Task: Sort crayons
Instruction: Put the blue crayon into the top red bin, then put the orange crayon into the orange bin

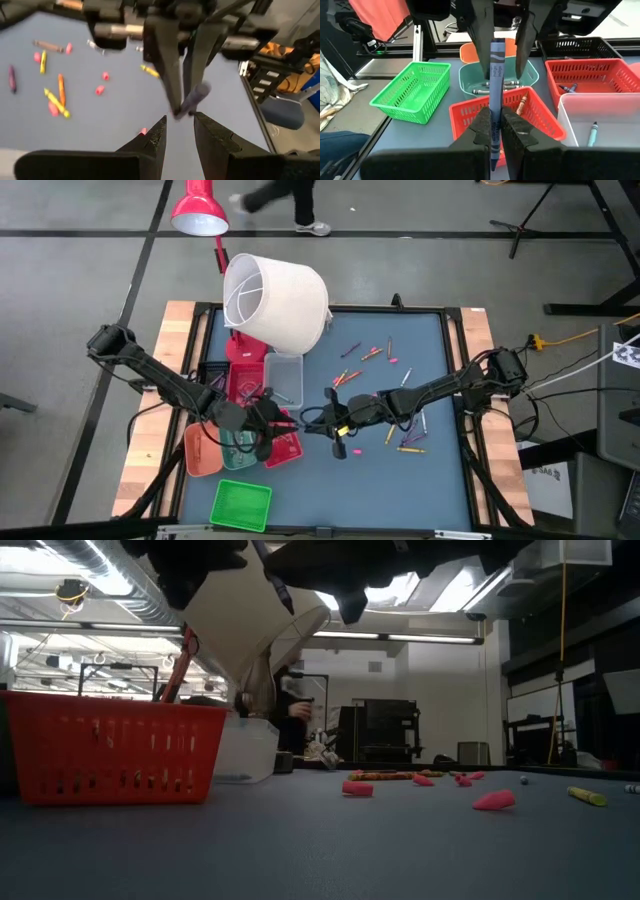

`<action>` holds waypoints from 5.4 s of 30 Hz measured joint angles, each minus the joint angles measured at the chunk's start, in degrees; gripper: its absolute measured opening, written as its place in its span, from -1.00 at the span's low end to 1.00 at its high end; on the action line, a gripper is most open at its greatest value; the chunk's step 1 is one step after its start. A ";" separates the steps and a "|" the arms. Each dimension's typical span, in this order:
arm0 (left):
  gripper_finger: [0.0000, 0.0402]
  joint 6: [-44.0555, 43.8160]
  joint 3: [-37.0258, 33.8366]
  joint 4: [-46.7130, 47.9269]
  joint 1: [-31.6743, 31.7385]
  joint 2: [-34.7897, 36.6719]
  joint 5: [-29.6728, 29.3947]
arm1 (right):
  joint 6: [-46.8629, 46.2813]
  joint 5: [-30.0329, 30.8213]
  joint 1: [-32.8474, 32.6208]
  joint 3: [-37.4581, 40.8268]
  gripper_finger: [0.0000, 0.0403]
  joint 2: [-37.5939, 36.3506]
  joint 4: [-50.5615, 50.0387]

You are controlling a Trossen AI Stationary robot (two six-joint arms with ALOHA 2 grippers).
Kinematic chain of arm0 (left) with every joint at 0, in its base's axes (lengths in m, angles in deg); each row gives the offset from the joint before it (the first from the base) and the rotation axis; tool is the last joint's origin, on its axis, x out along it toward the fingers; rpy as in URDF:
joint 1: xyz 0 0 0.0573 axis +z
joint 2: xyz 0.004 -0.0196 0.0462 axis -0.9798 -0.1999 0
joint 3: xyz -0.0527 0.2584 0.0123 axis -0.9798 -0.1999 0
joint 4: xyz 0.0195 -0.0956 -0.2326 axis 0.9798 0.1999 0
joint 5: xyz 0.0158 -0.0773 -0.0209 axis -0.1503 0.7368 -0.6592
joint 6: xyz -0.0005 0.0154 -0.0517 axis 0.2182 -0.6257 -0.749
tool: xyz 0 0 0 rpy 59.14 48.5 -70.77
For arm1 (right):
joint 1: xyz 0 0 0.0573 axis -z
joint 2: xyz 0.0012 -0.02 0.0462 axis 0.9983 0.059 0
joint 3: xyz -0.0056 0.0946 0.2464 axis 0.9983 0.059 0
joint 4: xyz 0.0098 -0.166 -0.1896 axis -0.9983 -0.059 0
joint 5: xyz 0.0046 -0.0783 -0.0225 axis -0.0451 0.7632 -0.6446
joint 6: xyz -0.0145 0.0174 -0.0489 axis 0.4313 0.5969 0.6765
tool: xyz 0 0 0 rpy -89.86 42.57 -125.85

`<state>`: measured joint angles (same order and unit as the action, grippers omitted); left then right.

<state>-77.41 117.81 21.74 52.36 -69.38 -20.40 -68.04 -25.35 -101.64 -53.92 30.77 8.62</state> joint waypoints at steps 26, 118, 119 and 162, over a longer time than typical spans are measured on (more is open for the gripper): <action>-0.97 6.35 0.00 -6.67 1.62 0.00 0.06 | -0.15 1.84 0.06 0.02 -0.89 0.02 2.61; -0.52 -45.83 0.00 66.45 8.90 12.68 -20.38 | 6.99 9.60 15.78 0.04 -0.33 -0.44 -46.04; -0.52 -45.83 0.00 66.45 8.90 12.68 -20.36 | 8.26 9.60 16.87 0.04 -0.33 -0.44 -46.38; -0.52 -45.81 -0.04 57.51 8.62 9.79 -20.20 | 23.89 -4.16 29.31 8.26 -0.88 0.81 -40.38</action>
<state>-123.22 117.76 79.25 60.98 -59.60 -40.60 -44.15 -29.51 -72.33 -45.65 31.58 -31.76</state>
